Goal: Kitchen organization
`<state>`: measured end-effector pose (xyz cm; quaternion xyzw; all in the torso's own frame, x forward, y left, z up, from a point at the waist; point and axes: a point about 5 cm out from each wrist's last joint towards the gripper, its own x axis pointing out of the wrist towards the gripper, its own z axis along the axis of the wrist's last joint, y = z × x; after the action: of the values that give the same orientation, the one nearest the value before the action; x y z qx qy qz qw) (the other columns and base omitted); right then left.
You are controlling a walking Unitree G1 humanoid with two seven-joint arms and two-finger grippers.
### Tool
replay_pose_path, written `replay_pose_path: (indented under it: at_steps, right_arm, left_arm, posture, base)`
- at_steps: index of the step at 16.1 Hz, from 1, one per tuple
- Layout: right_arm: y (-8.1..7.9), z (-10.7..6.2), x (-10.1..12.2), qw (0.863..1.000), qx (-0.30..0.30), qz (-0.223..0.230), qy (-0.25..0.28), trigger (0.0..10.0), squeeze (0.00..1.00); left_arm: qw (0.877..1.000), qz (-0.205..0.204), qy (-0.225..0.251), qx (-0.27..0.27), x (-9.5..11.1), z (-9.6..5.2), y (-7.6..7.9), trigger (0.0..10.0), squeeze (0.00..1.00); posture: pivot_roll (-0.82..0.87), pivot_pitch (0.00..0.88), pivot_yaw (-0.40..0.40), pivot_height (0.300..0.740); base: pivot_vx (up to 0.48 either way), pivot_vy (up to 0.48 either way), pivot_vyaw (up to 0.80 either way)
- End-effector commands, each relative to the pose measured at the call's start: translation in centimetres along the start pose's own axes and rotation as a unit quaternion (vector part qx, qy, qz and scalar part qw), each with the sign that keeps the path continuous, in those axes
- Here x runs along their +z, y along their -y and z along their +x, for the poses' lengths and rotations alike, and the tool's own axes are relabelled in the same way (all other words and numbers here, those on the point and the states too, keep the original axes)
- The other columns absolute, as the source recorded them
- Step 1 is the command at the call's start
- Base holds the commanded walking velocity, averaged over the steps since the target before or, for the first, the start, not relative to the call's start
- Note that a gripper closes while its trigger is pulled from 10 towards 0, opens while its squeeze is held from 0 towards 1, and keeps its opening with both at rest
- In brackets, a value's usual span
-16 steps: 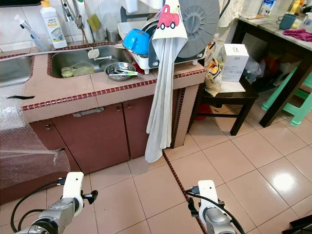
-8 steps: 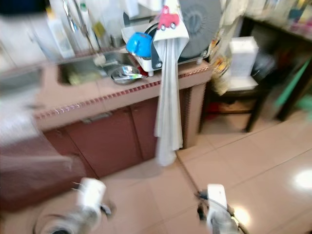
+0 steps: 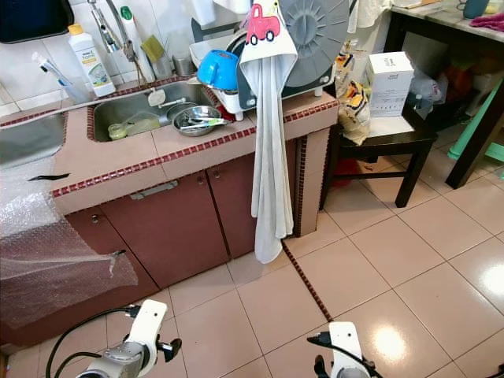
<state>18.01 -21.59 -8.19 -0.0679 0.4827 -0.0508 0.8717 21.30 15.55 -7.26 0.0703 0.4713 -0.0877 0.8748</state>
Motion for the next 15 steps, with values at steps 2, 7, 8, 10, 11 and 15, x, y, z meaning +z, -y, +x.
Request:
replay_pose_path:
  at_steps: [2,7,8,10,11,15]
  right_arm:
    - [-0.2,0.1,2.5,0.997,0.009,0.033,0.063,10.0,0.0]
    - [0.8,-0.8,6.6,0.974,0.005,0.066,0.217,10.0,0.0]
    - [1.3,-1.2,7.3,0.967,-0.004,0.068,0.245,10.0,0.0]
    - [2.2,-2.9,8.4,0.949,0.0,0.089,0.303,10.0,0.0]
    - [2.5,-4.3,8.6,0.939,0.016,0.093,0.331,10.0,0.0]
    - [3.7,-9.0,8.1,0.915,0.012,0.114,0.388,10.0,0.0]
  left_arm:
    - [0.999,-0.015,0.044,0.0,1.7,-0.1,-0.9,10.0,0.0]
    - [0.983,-0.01,0.18,-0.034,6.7,-0.9,-2.1,10.0,0.0]
    - [0.977,-0.013,0.208,-0.037,7.7,-1.2,-2.2,10.0,0.0]
    - [0.957,-0.016,0.288,-0.042,10.0,-2.6,-2.4,10.0,0.0]
    - [0.945,-0.035,0.323,-0.035,10.6,-3.6,-2.6,10.0,0.0]
    - [0.925,0.025,0.377,-0.028,11.6,-6.9,-3.6,10.0,0.0]
  posture:
    - [-0.04,0.0,0.137,0.74]
    - [-0.04,0.0,0.149,0.74]
    - [-0.05,0.0,0.151,0.74]
    - [-0.06,0.0,0.16,0.74]
    - [-0.07,0.0,0.17,0.74]
    - [-0.08,0.0,0.192,0.74]
  base:
    - [0.0,0.0,0.0]
    - [0.0,0.0,0.0]
    - [0.0,0.0,0.0]
    - [0.0,0.0,0.0]
    - [0.0,0.0,0.0]
    - [0.0,0.0,0.0]
